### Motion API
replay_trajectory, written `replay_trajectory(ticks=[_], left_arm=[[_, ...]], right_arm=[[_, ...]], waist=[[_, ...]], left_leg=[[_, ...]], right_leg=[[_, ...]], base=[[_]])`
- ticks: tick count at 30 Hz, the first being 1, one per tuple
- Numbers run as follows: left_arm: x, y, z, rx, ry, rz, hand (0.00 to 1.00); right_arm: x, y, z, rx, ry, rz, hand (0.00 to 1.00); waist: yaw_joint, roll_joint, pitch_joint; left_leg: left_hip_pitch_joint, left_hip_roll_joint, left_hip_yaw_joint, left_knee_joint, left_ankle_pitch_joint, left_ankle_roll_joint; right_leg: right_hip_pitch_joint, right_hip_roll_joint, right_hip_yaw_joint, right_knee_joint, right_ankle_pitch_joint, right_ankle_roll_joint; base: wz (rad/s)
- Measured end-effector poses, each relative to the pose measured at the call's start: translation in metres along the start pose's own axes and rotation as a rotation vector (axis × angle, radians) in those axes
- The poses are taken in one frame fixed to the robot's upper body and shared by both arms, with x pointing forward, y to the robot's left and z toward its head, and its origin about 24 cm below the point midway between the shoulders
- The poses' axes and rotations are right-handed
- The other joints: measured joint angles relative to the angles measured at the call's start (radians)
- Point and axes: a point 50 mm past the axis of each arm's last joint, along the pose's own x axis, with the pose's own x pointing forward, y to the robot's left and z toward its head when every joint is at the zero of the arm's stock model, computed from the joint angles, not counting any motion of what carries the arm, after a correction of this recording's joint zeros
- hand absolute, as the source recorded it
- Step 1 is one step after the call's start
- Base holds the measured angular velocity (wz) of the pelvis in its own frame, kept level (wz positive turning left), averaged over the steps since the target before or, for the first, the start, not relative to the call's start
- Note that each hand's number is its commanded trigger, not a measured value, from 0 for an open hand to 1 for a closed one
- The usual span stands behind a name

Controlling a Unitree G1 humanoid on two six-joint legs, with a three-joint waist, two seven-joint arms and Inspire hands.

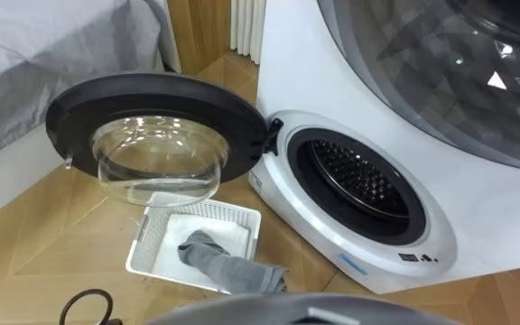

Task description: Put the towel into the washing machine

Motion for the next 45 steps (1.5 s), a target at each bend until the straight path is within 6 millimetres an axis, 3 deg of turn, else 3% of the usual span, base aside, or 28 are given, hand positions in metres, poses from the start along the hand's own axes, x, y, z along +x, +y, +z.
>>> replay_trajectory(ticks=[9, 15, 18, 27, 33, 35, 37, 39, 45], left_arm=[[0.0, -0.002, -0.006, -0.016, 0.02, -0.015, 0.0], [0.0, 0.0, 0.001, -0.014, 0.003, -0.005, 0.0], [0.0, 0.003, 0.014, -0.008, -0.031, 0.011, 0.0], [-0.014, 0.024, 0.119, 0.013, -0.367, 0.116, 0.0], [-0.028, 0.015, 0.16, 0.067, -0.514, 0.101, 0.0], [-0.033, 0.013, 0.171, 0.087, -0.559, 0.095, 0.0], [-0.036, 0.014, 0.179, 0.096, -0.587, 0.1, 0.0], [-0.044, 0.018, 0.196, 0.1, -0.643, 0.112, 0.0], [-0.069, 0.031, 0.237, 0.143, -0.785, 0.191, 0.0]], right_arm=[[0.0, 0.0, 0.001, -0.001, 0.001, 0.003, 0.0], [0.0, 0.0, 0.004, 0.0, -0.006, 0.006, 0.0], [-0.001, -0.001, 0.012, -0.003, -0.032, 0.003, 0.0], [-0.008, -0.017, 0.068, -0.049, -0.187, -0.072, 0.0], [-0.017, -0.021, 0.106, -0.043, -0.317, -0.093, 0.0], [-0.021, -0.021, 0.117, -0.021, -0.358, -0.096, 0.0], [-0.022, -0.021, 0.122, 0.013, -0.384, -0.089, 0.0], [-0.027, -0.023, 0.133, 0.048, -0.419, -0.086, 0.0], [-0.039, -0.029, 0.162, 0.058, -0.524, -0.101, 0.0]], waist=[[0.003, 0.007, -0.0013], [-0.001, 0.011, -0.0018], [0.001, 0.013, -0.0021], [-0.002, 0.012, 0.0108], [-0.027, 0.014, 0.0298], [-0.042, 0.015, 0.0416], [-0.05, 0.015, 0.0449], [-0.047, 0.017, 0.0586], [-0.075, 0.018, 0.0673]], left_leg=[[-0.012, 0.0, 0.0, 0.0, 0.0, 0.0], [-0.054, 0.0, 0.0, 0.007, 0.0, 0.0], [-0.089, 0.001, 0.003, 0.019, 0.0, 0.0], [-0.278, -0.005, 0.0, 0.073, 0.008, 0.012], [-0.393, -0.007, 0.003, 0.149, 0.008, 0.013], [-0.449, -0.003, 0.003, 0.21, 0.008, 0.013], [-0.485, -0.003, -0.002, 0.232, 0.006, 0.012], [-0.557, -0.003, -0.004, 0.297, -0.002, 0.016], [-0.714, -0.001, 0.002, 0.399, -0.04, 0.031]], right_leg=[[-0.02, -0.001, 0.001, 0.001, 0.0, 0.0], [-0.059, -0.002, 0.001, 0.02, 0.001, -0.001], [-0.089, -0.004, -0.004, 0.022, 0.005, -0.004], [-0.274, -0.018, -0.01, 0.067, 0.035, -0.008], [-0.388, -0.028, 0.004, 0.129, 0.037, -0.011], [-0.426, -0.032, 0.013, 0.161, 0.037, -0.011], [-0.46, -0.032, 0.018, 0.176, 0.037, -0.011], [-0.527, -0.033, 0.031, 0.216, 0.036, -0.014], [-0.695, -0.034, 0.063, 0.32, 0.035, -0.02]], base=[[0.0], [0.0], [0.0], [-0.02], [-0.02], [0.08], [0.01], [-0.14], [-0.08]])
